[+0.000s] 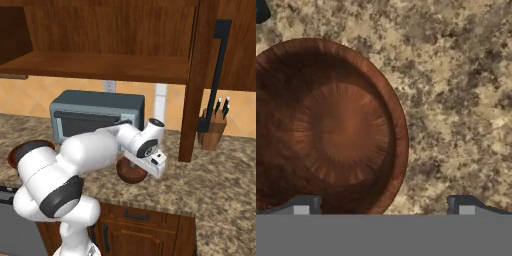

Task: Pick up the bowls on the counter and stack them on top of one another in the open cabinet. Place the smaller bowl on top of the larger bowl.

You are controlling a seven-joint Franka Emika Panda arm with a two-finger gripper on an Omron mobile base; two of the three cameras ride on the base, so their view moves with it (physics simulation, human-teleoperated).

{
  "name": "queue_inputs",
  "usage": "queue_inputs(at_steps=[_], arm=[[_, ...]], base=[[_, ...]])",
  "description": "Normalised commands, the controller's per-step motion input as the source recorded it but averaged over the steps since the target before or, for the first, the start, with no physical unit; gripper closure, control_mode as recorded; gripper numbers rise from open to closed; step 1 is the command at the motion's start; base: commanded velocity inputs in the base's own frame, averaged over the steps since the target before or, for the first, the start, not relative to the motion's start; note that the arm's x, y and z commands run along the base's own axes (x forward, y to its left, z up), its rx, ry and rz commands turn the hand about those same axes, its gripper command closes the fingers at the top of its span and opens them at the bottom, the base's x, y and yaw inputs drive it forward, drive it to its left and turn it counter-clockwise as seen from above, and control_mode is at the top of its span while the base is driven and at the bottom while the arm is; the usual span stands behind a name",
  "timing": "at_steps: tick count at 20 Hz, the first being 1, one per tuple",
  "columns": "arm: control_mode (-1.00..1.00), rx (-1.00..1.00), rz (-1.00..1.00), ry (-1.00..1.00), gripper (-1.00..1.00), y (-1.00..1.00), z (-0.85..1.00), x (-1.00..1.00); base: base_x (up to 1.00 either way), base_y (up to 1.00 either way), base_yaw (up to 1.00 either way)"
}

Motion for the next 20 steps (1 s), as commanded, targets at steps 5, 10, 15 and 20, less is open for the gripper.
queue_inputs(at_steps=[5,10,15,20], arm=[[-1.0,0.0,0.0,0.0,-1.0,0.11,-0.34,0.0],[-1.0,0.0,0.0,-0.01,-1.0,0.15,-0.33,0.0],[-1.0,0.0,0.0,0.0,1.0,0.05,-0.16,0.0],[-1.0,0.0,0.0,0.0,1.0,0.0,0.0,0.0]], base=[[0.0,0.0,0.0],[0.0,0.0,0.0],[0.0,0.0,0.0],[0.0,0.0,0.0]])
